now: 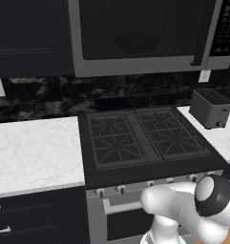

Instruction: Open the microwave, place the bowl with waffle inside the microwave, then close the microwave door and turn it on.

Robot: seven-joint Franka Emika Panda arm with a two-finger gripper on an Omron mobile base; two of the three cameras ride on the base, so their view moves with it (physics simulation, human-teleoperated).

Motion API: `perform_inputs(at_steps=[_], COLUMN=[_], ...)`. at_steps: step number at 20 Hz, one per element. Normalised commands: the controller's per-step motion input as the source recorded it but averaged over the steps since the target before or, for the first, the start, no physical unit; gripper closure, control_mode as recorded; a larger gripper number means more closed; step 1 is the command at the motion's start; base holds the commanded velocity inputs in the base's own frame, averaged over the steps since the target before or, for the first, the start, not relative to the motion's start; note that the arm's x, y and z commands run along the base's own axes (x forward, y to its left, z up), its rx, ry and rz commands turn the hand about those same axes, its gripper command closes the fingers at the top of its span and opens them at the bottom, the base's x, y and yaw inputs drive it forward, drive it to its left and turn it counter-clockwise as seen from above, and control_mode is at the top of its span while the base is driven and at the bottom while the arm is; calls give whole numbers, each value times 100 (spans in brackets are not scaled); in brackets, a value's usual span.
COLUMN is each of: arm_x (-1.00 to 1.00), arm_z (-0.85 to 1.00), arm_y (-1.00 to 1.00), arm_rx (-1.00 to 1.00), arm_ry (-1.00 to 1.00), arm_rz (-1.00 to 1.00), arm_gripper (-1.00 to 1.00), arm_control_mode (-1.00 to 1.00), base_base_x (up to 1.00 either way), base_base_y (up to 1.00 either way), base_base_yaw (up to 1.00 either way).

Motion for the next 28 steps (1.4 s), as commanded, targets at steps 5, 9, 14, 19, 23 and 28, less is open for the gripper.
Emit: perform_inputs(at_steps=[5, 9, 14, 19, 23, 28], arm_x=[49, 44, 32, 43, 46, 33], arm_z=[0, 0, 0, 0, -3, 0], arm_y=[-14, -21, -36, -12, -3, -23], arm_rx=[11, 10, 9, 10, 9, 9], arm_ry=[0, 0, -2, -2, -1, 0], arm_rz=[3, 2, 0, 1, 2, 1], arm_gripper=[100, 100, 100, 100, 100, 100], arm_control_mode=[-100, -100, -100, -100, -100, -100], base_base_x=[0, 0, 0, 0, 0, 0], base_base_y=[0, 0, 0, 0, 0, 0], base_base_yaw=[0, 0, 0, 0, 0, 0])
